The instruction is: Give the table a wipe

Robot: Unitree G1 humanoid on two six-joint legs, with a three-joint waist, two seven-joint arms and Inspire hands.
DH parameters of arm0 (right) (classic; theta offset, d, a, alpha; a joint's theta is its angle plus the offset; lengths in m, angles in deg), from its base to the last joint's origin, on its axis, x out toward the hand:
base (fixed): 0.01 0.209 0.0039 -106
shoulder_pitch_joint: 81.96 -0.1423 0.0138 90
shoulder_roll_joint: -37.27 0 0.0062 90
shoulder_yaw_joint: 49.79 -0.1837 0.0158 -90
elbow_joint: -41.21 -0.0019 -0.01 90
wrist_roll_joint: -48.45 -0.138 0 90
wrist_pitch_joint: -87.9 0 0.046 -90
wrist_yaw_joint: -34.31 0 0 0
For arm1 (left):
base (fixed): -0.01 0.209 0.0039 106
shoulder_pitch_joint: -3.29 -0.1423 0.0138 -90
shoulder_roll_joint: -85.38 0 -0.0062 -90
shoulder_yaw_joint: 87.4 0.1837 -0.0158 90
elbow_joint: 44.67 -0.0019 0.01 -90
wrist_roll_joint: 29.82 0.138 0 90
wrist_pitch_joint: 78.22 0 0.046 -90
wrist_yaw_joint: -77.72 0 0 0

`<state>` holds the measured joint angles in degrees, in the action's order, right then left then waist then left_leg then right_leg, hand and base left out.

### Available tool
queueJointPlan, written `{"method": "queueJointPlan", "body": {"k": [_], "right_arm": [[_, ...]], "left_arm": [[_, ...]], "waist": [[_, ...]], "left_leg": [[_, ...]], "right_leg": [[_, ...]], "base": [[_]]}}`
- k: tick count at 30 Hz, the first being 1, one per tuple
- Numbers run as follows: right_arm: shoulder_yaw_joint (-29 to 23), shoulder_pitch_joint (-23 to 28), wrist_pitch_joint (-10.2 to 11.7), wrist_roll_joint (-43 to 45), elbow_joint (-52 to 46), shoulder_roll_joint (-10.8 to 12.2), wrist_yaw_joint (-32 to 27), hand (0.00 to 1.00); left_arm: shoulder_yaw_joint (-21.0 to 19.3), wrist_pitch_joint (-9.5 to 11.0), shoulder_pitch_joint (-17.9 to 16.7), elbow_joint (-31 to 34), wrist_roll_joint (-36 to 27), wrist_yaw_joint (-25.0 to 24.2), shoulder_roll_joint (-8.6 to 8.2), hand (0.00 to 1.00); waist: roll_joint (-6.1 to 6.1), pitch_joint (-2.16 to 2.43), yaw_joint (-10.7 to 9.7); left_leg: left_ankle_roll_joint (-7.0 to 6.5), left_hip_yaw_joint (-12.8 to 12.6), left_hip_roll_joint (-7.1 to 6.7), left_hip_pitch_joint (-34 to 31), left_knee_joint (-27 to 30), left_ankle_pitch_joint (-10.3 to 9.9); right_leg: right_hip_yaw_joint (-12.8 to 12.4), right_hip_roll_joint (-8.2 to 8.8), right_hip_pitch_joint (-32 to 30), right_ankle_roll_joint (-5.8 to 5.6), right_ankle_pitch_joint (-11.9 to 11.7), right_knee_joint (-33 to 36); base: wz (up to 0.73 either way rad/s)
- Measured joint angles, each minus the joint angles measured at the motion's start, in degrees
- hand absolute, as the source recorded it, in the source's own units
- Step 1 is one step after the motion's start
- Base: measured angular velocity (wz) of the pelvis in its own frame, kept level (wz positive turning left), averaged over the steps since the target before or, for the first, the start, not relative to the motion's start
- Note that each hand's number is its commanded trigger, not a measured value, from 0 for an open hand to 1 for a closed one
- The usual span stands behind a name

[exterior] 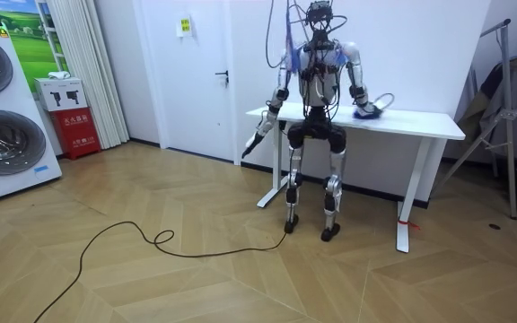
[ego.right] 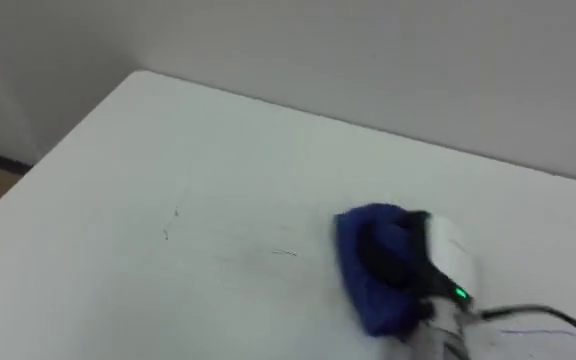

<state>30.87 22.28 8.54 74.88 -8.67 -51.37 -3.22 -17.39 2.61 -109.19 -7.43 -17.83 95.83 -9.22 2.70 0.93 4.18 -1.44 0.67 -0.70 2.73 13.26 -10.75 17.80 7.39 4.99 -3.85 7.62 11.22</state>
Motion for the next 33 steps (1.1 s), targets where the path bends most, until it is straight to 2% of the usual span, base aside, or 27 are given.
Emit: {"method": "queueJointPlan", "body": {"k": [2, 4, 5, 7, 8, 9, 10, 11, 12, 13, 14, 15, 16, 17, 18, 19, 20, 21, 22, 23, 24, 25, 26, 29, 30, 31, 33], "right_arm": [[-2.9, 0.1, 0.0, -2.5, 4.8, -2.4, -0.4, 1.0], [-3.6, 0.1, -0.1, -4.4, 7.5, -3.8, -0.4, 1.0], [-4.1, 0.0, -0.6, -4.3, 7.7, -3.6, -0.4, 1.0], [-3.8, -1.1, -3.7, -3.7, 6.2, -2.5, -0.3, 1.0], [-3.2, -1.9, -6.5, -3.6, 5.1, -1.7, -0.4, 1.0], [-2.0, -2.9, -10.2, -3.3, 2.7, -0.5, -0.4, 1.0], [-1.0, -3.4, -12.3, -3.0, 1.2, 0.6, -0.4, 1.0], [1.0, -4.7, -15.7, -1.6, -1.5, 2.5, -0.3, 1.0], [2.2, -5.8, -17.1, -1.3, -2.6, 3.3, -0.1, 1.0], [5.8, -9.7, -19.2, -0.5, -3.7, 4.0, 1.3, 1.0], [9.9, -14.0, -20.5, 1.9, -6.1, 5.3, 4.4, 1.0], [12.1, -16.3, -20.7, 3.2, -7.3, 5.6, 6.5, 1.0], [16.8, -21.5, -19.6, 5.6, -7.8, 5.9, 10.0, 1.0], [19.5, -25.2, -17.4, 8.4, -7.5, 5.9, 13.0, 1.0], [20.2, -26.3, -16.4, 10.1, -7.7, 5.8, 14.1, 1.0], [20.4, -27.0, -14.9, 12.8, -8.1, 5.7, 15.1, 1.0], [19.9, -25.3, -13.2, 13.3, -8.6, 5.5, 14.7, 1.0], [19.6, -23.9, -12.5, 13.6, -9.6, 5.4, 14.0, 1.0], [18.8, -21.0, -11.4, 14.2, -10.9, 5.1, 13.1, 1.0], [18.3, -18.0, -10.3, 14.4, -11.8, 4.2, 12.0, 1.0], [17.9, -16.7, -9.4, 14.3, -11.9, 3.6, 11.5, 1.0], [16.3, -14.5, -8.1, 13.9, -12.1, 2.4, 10.5, 1.0], [14.1, -12.8, -7.7, 13.5, -12.7, 1.5, 9.8, 1.0], [13.0, -11.7, -8.5, 13.6, -13.5, 1.3, 9.9, 1.0], [13.0, -11.9, -9.1, 13.7, -13.4, 1.2, 10.2, 1.0], [13.0, -12.5, -10.0, 13.8, -13.1, 1.3, 11.1, 1.0], [13.7, -14.2, -11.0, 13.9, -12.1, 2.0, 12.2, 1.0]], "left_arm": [[0.1, 1.4, 0.8, 0.0, 0.0, 0.0, 1.06, 0.0], [0.9, 2.6, 1.8, -0.1, 0.0, -0.1, 1.68, 0.0], [1.0, 3.5, 2.4, -0.1, 0.1, -0.1, 1.61, 0.0], [1.5, 3.8, 3.3, -0.1, 0.0, -0.2, 1.35, 0.0], [3.0, 4.3, 4.4, -0.3, 0.0, -0.2, 1.38, 0.0], [5.4, 5.0, 5.5, -1.5, -0.1, -0.2, 1.53, 0.0], [6.4, 5.0, 6.1, -2.2, -0.1, -0.3, 1.77, 0.0], [8.1, 5.0, 8.2, -3.8, 0.0, -1.1, 1.96, 0.0], [8.9, 5.0, 9.3, -4.6, -0.1, -1.4, 1.96, 0.0], [10.3, 5.0, 11.1, -5.6, 0.0, -2.1, 1.84, 0.0], [11.3, 5.1, 12.8, -5.8, -0.3, -2.8, 1.87, 0.0], [11.6, 5.4, 13.2, -6.0, -0.6, -2.9, 1.9, 0.0], [11.8, 5.6, 15.5, -6.4, -1.4, -3.4, 2.09, 0.0], [11.8, 5.9, 17.3, -6.1, -2.8, -3.8, 2.37, 0.0], [11.8, 6.1, 17.6, -5.3, -3.1, -3.9, 2.5, 0.0], [11.5, 6.2, 16.6, -3.8, -3.6, -4.2, 1.92, 0.0], [11.2, 5.7, 14.6, -2.4, -3.9, -5.0, 1.18, 0.0], [11.1, 5.5, 13.0, -2.0, -3.9, -5.3, 0.86, 0.0], [11.1, 5.2, 9.6, -1.5, -3.7, -5.9, 0.35, 0.0], [11.1, 4.2, 6.5, -1.3, -2.7, -6.5, -0.1, 0.0], [11.2, 3.6, 5.2, -1.3, -2.4, -6.8, -0.18, 0.0], [11.1, 2.5, 3.7, -1.3, -2.3, -7.6, -0.25, 0.0], [11.1, 2.1, 3.2, -1.3, -1.2, -7.7, -0.71, 0.0], [11.2, 2.3, 2.6, -1.3, -0.6, -8.0, -1.53, 0.0], [11.2, 2.2, 2.6, -1.3, -0.6, -8.0, -1.52, 0.0], [11.2, 2.2, 2.0, -1.3, -1.3, -8.0, -1.65, 0.0], [11.2, 2.1, 1.7, -1.3, -2.6, -7.8, -1.91, 0.0]], "waist": [[0.05, 0.4, -1.3], [0.04, 0.4, -1.9], [-0.15, 0.48, -2.0], [-0.88, 0.56, -2.0], [-1.47, 0.57, -1.0], [-1.95, 0.42, 1.1], [-1.99, 0.43, 1.6], [-1.95, 0.37, 3.0], [-1.95, 0.36, 3.9], [-1.86, 0.31, 5.3], [-1.49, -0.05, 6.4], [-1.21, -0.43, 6.9], [-0.66, -1.46, 8.0], [0.02, -1.97, 9.7], [0.36, -2.07, 10.4], [-0.56, -1.66, 11.4], [-2.01, -1.68, 10.1], [-2.25, -1.51, 9.2], [-1.65, -1.49, 7.0], [-1.88, -1.13, 5.2], [-1.83, -1.06, 4.0], [-1.65, -1.15, 2.0], [-2.07, -1.21, 1.8], [-3.26, -1.1, 3.5], [-3.81, -1.12, 4.1], [-4.04, -0.75, 5.9], [-4.14, -0.75, 7.6]], "left_leg": [[-0.55, -0.4, 0.12, 0.0, 1.8, -0.8], [-0.99, -0.6, 0.15, 0.1, 3.3, -1.6], [-1.34, -1.0, 0.73, 0.1, 4.1, -2.3], [-1.42, -1.1, 2.22, -0.2, 5.6, -3.3], [-0.87, -1.4, 3.5, -0.2, 6.3, -3.8], [0.21, -2.1, 5.07, -0.5, 6.6, -4.0], [0.9, -2.3, 5.99, -0.9, 6.6, -4.1], [2.27, -2.3, 7.64, -2.4, 6.9, -3.3], [2.8, -2.5, 8.47, -3.0, 6.9, -3.0], [4.1, -3.2, 10.3, -4.2, 7.0, -2.6], [5.66, -3.6, 11.63, -5.4, 7.0, -2.1], [6.51, -3.7, 12.27, -5.9, 7.0, -1.7], [8.37, -3.9, 13.45, -7.0, 7.0, -1.1], [10.53, -3.8, 15.02, -8.6, 6.9, -0.1], [11.76, -3.3, 15.76, -9.6, 6.6, 0.5], [14.16, -2.5, 18.29, -10.1, 5.3, 2.2], [13.52, -3.2, 20.76, -10.2, 3.3, 5.2], [12.49, -5.2, 21.41, -10.2, 2.4, 6.9], [10.46, -8.9, 21.34, -10.1, 2.0, 9.8], [10.2, -12.0, 20.69, -9.7, 2.6, 10.7], [10.03, -12.8, 19.77, -9.7, 3.4, 10.6], [9.11, -13.9, 17.3, -9.9, 4.9, 10.0], [8.62, -14.7, 15.31, -9.5, 5.2, 9.2], [8.15, -14.0, 12.78, -6.9, 3.5, 7.5], [8.38, -14.0, 12.78, -6.0, 3.0, 7.1], [8.78, -14.0, 12.73, -4.3, 2.0, 6.4], [9.58, -14.1, 12.62, -2.2, 0.7, 5.5]], "right_leg": [[0.0, 0.67, 0.2, -0.07, 0.1, 1.7], [0.5, 1.31, 0.6, -0.15, 0.2, 3.0], [1.6, 2.0, 0.5, -0.32, 0.0, 4.3], [2.1, 3.24, -1.2, -0.53, 0.9, 11.0], [2.1, 5.17, -1.7, -0.7, 1.7, 14.5], [0.9, 6.71, -2.3, -0.69, 2.1, 15.5], [0.3, 7.3, -2.7, -0.75, 2.1, 15.3], [-0.5, 8.17, -3.1, -1.06, 1.8, 13.5], [-0.5, 8.54, -3.1, -1.37, 1.5, 12.0], [-0.5, 8.98, -3.0, -1.72, 0.5, 8.5], [0.0, 9.71, -3.0, -1.99, -1.0, 5.5], [0.2, 9.96, -3.1, -2.12, -1.8, 4.6], [1.5, 10.55, -3.5, -2.35, -2.9, 3.7], [2.2, 9.66, -4.6, -2.16, -3.5, 3.9], [3.0, 9.1, -5.2, -3.03, -3.1, 4.3], [5.3, 6.72, -6.1, -4.6, 0.5, 6.8], [7.6, 4.56, -6.0, -3.01, 3.1, 8.8], [8.9, 4.32, -5.7, -2.57, 4.4, 9.6], [11.1, 4.7, -4.6, -2.09, 6.6, 10.3], [13.3, 4.52, -2.5, -1.74, 7.4, 9.2], [14.8, 4.6, -1.1, -1.66, 7.5, 8.5], [17.1, 4.95, 1.2, -1.69, 7.5, 6.9], [17.8, 5.0, 2.2, -1.75, 7.4, 5.7], [17.1, 5.16, 2.9, -1.83, 6.8, 5.2], [16.5, 5.1, 3.0, -1.91, 6.7, 5.1], [14.8, 4.85, 3.1, -2.22, 6.3, 4.5], [11.7, 4.71, 2.5, -2.56, 5.8, 4.4]], "base": [[-0.06], [-0.14], [-0.2], [-0.16], [-0.43], [-0.54], [-0.56], [-0.32], [-0.43], [-0.48], [-0.43], [-0.3], [-0.18], [-0.05], [0.13], [0.54], [0.71], [1.04], [1.03], [0.97], [1.03], [0.86], [0.7], [-0.03], [-0.51], [-0.74], [-0.79]]}}
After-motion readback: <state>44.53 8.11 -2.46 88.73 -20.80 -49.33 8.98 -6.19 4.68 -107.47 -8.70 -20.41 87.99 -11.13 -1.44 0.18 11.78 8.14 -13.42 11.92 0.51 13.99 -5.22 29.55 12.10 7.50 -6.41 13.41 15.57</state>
